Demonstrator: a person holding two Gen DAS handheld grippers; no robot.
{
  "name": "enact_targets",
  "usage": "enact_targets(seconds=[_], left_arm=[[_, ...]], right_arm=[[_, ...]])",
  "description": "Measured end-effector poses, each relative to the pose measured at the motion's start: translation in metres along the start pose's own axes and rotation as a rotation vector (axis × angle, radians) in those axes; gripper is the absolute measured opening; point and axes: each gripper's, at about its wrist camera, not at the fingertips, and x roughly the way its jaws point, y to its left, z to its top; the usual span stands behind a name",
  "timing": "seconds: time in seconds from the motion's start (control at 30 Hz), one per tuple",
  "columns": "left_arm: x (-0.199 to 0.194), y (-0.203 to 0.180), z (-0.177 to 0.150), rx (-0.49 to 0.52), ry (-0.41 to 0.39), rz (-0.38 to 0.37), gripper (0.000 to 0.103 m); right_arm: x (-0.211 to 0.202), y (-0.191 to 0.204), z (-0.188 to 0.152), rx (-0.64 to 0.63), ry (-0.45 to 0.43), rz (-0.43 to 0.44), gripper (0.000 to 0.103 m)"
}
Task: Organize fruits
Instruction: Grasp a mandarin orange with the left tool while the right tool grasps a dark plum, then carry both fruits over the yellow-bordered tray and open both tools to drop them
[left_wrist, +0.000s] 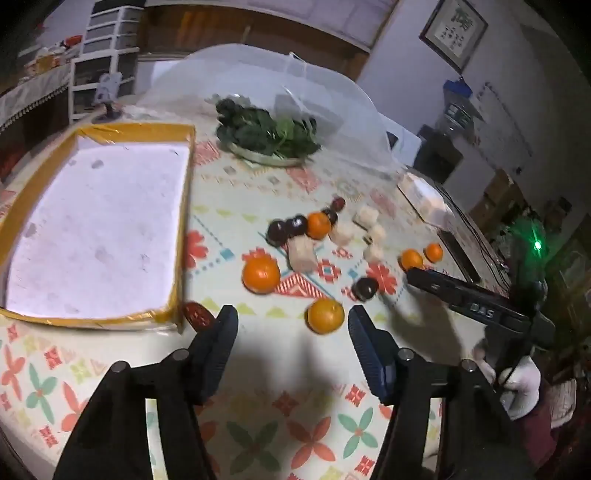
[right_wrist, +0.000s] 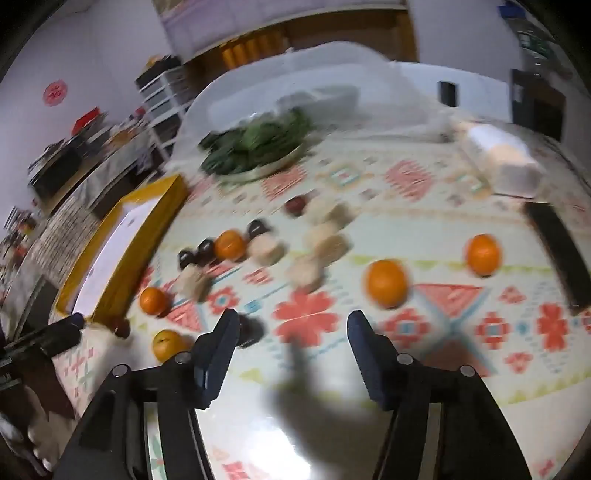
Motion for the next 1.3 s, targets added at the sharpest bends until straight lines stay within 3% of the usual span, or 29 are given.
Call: enact_targets(seconds=[0.1, 0.17, 0.23, 0.37, 0.57, 0.8, 0.87, 0.93, 1.1, 1.17, 1.3], left_arm=[[0.008, 0.0, -0.005, 0.034, 0.01, 0.011, 0.06], [0.015, -0.002, -0.009, 0.058, 0.032, -0.02, 0.044], [0.022, -0.006, -0.012, 0.084, 0.05, -0.024, 0.037], [0.032, -0.012, -0.016, 0.104, 0.074, -0.047, 0.035], [0.054, -0.032, -0.009, 0.159, 0.09, -0.065, 0.037], [0.089, -0.058, -0.002, 0.254, 0.119, 0.068, 0.042], [0.094, -0.059, -0.005, 0.266, 0.122, 0.106, 0.033], [0.094, -0.057, -0.007, 0.253, 0.119, 0.102, 0.033], [0.06, -0.05, -0.002, 0.168, 0.054, 0.032, 0.032], [0.028, -0.047, 0.006, 0.129, 0.017, -0.032, 0.032], [-0.05, -0.039, 0.029, 0.107, -0.113, -0.082, 0.032]], right_arm=[[0.014, 0.018, -0.004, -0.036, 0.026, 0.025, 0.058], [0.024, 0.027, -0.007, -0.059, 0.045, 0.02, 0.047], [0.033, 0.031, -0.009, -0.06, 0.069, 0.028, 0.037], [0.035, 0.026, -0.008, -0.064, 0.037, 0.012, 0.028], [0.024, 0.019, -0.012, -0.018, 0.009, 0.022, 0.027], [0.008, 0.014, -0.014, -0.004, -0.018, 0.003, 0.027], [0.003, 0.015, -0.014, 0.0, -0.033, 0.007, 0.027], [-0.003, 0.016, -0.014, -0.003, -0.045, 0.003, 0.028], [-0.026, 0.02, -0.007, 0.007, -0.057, 0.004, 0.028], [-0.041, 0.026, -0.002, 0.01, -0.086, 0.032, 0.027], [-0.088, 0.056, 0.014, -0.047, -0.19, 0.093, 0.027]])
